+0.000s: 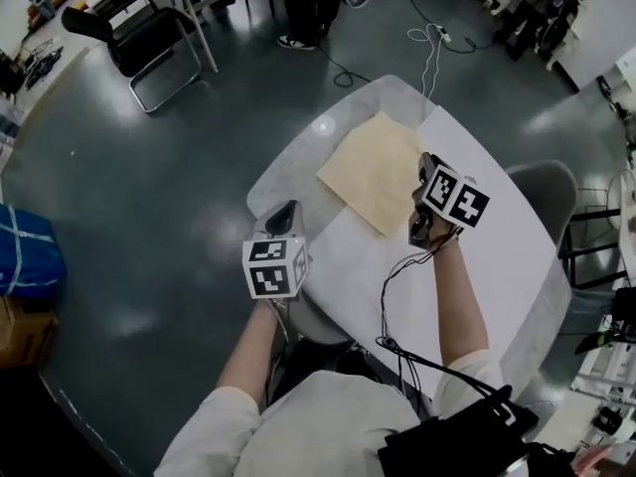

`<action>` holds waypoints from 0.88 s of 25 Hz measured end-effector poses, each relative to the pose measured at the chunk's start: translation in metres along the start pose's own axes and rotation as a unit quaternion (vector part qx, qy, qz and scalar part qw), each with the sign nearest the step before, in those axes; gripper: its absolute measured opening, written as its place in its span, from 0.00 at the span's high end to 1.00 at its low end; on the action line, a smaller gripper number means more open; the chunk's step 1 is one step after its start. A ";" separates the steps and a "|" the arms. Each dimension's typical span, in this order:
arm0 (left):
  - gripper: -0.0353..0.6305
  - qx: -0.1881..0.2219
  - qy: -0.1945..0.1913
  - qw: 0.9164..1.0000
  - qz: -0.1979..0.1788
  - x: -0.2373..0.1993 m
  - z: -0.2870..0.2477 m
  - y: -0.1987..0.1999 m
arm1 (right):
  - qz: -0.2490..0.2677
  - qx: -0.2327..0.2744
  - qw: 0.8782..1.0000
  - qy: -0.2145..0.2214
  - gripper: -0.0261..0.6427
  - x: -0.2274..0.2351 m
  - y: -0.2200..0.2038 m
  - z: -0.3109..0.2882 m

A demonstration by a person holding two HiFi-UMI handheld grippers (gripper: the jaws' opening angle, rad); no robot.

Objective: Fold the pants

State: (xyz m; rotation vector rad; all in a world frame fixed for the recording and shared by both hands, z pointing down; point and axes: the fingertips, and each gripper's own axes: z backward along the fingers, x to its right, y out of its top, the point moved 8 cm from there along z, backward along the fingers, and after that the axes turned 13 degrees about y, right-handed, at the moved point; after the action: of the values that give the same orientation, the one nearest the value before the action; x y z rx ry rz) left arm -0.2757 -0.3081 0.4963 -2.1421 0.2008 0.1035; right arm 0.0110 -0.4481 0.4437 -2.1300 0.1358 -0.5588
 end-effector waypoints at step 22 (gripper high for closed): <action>0.93 0.089 -0.023 0.994 -0.054 0.131 0.130 0.036 | 0.049 0.085 0.995 -0.019 0.97 0.013 -0.035 0.241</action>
State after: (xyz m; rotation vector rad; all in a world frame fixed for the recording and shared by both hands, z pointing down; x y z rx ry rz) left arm -0.1525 -0.2321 0.3758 -1.9667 0.0636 0.0697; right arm 0.1247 -0.2495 0.3579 -1.9553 0.1655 -0.4555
